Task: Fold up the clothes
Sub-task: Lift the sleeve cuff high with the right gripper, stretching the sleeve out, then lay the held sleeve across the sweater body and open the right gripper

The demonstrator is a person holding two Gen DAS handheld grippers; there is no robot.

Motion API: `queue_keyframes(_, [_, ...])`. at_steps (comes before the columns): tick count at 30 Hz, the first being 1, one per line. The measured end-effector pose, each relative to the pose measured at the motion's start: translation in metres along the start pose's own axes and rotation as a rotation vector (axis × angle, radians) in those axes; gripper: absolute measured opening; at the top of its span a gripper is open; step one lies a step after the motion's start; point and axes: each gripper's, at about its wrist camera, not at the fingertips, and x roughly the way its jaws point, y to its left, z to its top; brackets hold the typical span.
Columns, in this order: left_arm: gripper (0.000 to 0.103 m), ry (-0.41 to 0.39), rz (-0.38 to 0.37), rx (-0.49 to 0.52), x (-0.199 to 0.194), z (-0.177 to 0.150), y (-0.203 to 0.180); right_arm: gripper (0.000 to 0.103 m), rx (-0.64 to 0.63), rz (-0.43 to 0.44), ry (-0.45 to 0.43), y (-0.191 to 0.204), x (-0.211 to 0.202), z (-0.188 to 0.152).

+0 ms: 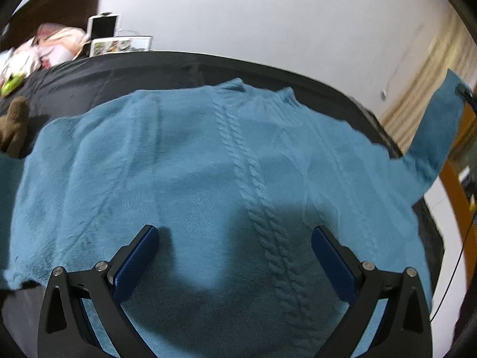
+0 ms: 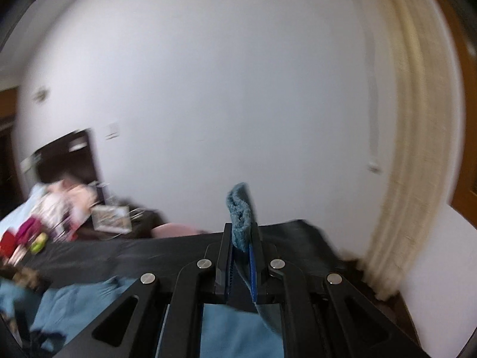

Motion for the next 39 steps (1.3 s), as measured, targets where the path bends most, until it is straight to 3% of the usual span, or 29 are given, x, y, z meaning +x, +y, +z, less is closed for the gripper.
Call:
queue_keyframes(4, [0.102,-0.042,-0.023,-0.067,-0.012,0.004,0.013,0.01,-0.065,0.148,0.026,0.064,0.002,-0.017])
queue_keyframes(14, [0.102,-0.069,-0.059,-0.131,-0.025,0.008,0.026,0.01,-0.145,0.383,0.17,0.164,0.028,-0.084])
queue_keyframes(24, [0.102,-0.073,-0.08,-0.162,-0.027,0.009,0.033,0.012,-0.126,0.595,0.407,0.202,0.063,-0.151])
queue_keyframes(27, [0.102,-0.064,-0.083,-0.143,-0.024,0.008,0.029,0.026,-0.059,0.646,0.43,0.19,0.064,-0.158])
queue_keyframes(28, [0.102,-0.061,-0.083,-0.137,-0.022,0.007,0.028,0.048,-0.021,0.666,0.437,0.184,0.064,-0.159])
queue_keyframes(29, [0.102,-0.058,-0.081,-0.131,-0.021,0.007,0.027,0.081,0.022,0.686,0.439,0.177,0.065,-0.161])
queue_keyframes(30, [0.102,-0.055,-0.079,-0.127,-0.019,0.007,0.026,0.088,0.074,0.703,0.429,0.168,0.066,-0.162])
queue_keyframes(34, [0.102,-0.039,-0.083,-0.127,-0.013,0.007,0.027,0.088,0.253,0.712,0.383,0.131,0.068,-0.165])
queue_keyframes(39, [0.102,-0.006,-0.121,-0.137,-0.004,0.004,0.028,0.088,0.297,0.477,0.293,0.1,0.076,-0.179])
